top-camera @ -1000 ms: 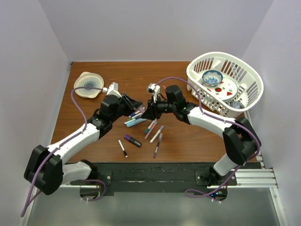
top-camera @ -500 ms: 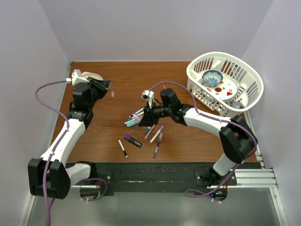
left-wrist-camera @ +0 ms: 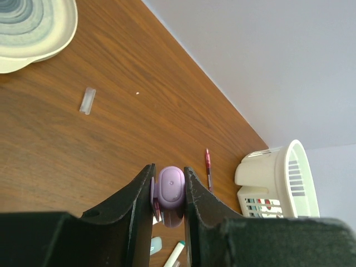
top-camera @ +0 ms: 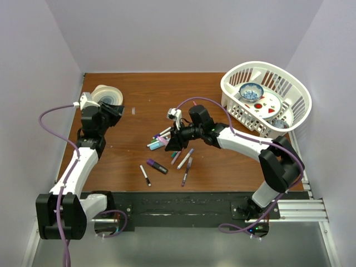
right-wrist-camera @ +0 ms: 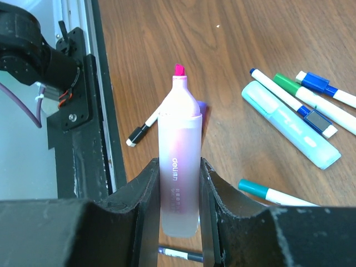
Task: Open the pen caps
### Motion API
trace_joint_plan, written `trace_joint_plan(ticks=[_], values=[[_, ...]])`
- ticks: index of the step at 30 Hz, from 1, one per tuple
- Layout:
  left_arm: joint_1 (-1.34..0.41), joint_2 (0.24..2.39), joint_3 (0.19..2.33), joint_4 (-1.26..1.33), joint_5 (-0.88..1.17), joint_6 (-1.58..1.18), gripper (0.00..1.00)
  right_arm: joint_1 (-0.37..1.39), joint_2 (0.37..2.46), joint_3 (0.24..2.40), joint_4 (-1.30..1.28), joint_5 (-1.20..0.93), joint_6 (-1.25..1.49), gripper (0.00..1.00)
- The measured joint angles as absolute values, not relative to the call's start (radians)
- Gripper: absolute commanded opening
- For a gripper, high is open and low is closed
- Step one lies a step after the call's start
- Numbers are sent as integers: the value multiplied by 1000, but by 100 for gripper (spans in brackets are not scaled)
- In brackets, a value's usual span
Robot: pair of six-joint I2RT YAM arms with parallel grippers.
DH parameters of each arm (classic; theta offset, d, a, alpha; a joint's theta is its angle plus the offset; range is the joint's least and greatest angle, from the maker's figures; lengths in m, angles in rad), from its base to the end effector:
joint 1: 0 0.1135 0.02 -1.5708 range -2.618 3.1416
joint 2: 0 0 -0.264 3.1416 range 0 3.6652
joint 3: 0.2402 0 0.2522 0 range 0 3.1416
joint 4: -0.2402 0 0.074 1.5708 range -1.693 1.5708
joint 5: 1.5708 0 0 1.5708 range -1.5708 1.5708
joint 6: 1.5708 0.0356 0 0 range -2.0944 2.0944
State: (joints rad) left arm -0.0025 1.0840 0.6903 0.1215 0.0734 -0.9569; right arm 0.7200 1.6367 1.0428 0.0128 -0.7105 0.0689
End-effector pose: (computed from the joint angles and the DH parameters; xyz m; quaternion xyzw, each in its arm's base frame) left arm 0.2512 -0.0032 0.2788 -0.3459 0.7172 -0.3048 0.5225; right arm 0.2541 0.2538 0.2341 -0.4204 0.7289 0.4537 0.2934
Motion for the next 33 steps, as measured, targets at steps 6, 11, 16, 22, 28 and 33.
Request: trace_joint_plan(ticks=[6, 11, 16, 22, 28, 33], values=[[28, 1078, 659, 114, 88, -949, 0, 720, 1636, 1043, 7, -725, 47, 0], [35, 1078, 656, 110, 101, -945, 0, 720, 1637, 1043, 6, -726, 40, 0], [45, 1078, 645, 111, 105, -941, 0, 718, 1636, 1043, 5, -726, 35, 0], [52, 1078, 632, 111, 112, -931, 0, 716, 1636, 1043, 3, -726, 28, 0], [65, 1079, 603, 110, 120, -914, 0, 701, 1636, 1043, -9, -725, 8, 0], [75, 1086, 556, 116, 120, -893, 0, 652, 1636, 1043, -25, -666, -5, 0]])
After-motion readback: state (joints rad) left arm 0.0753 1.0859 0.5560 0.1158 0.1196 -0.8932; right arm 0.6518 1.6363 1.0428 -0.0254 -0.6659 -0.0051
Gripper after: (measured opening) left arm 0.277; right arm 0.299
